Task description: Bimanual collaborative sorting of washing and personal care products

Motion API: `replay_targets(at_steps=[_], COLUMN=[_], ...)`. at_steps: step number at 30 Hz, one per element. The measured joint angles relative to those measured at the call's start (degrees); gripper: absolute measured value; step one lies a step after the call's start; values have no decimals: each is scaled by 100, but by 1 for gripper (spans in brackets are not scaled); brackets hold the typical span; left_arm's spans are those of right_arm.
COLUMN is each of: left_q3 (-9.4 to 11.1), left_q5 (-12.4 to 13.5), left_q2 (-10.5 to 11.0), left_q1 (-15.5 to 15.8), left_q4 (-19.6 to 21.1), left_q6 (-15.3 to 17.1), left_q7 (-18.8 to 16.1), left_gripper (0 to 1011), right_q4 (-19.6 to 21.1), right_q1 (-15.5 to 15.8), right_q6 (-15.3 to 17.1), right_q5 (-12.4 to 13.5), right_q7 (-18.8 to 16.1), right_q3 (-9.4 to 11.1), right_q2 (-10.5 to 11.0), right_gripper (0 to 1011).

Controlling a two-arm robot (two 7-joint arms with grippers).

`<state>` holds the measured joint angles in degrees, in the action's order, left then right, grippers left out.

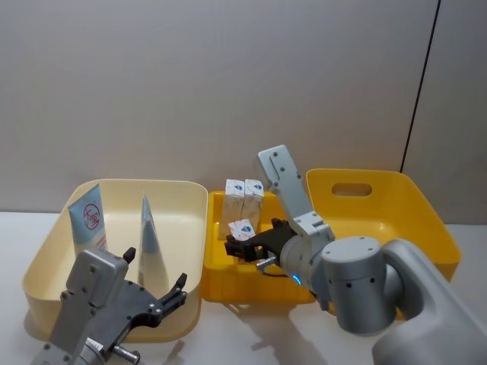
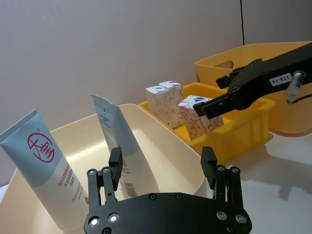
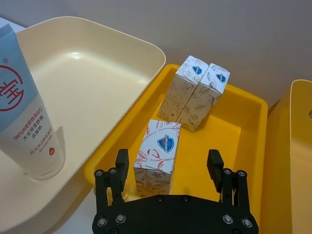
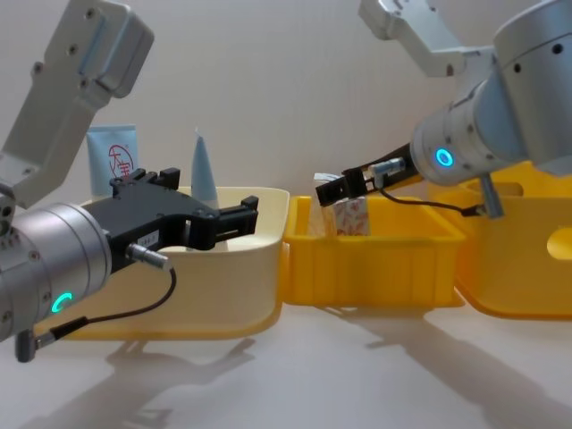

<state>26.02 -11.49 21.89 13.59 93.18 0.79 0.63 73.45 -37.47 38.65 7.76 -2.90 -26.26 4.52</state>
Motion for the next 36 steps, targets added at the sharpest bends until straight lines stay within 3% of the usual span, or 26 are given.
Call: replay_targets(at_steps=[13, 34, 36], left_q3=[0, 1, 0], left_q5=[0, 0, 0], left_q2=[0, 0, 0], left_q1=[0, 0, 0], left_q4=[0, 0, 0], left_q6=[0, 0, 0], left_q7=[0, 0, 0], left_gripper=[1000, 1000, 1000], right_q4=[-581, -1040, -1073], right_q1=[-168, -259, -266], right_q6=[-116, -361, -396], right_q5=[-36, -69, -72], right_q7=[30, 29, 30], right_q3=[64, 165, 175], right_q2=[-203, -390, -406], right_gripper=[1000, 1000, 950])
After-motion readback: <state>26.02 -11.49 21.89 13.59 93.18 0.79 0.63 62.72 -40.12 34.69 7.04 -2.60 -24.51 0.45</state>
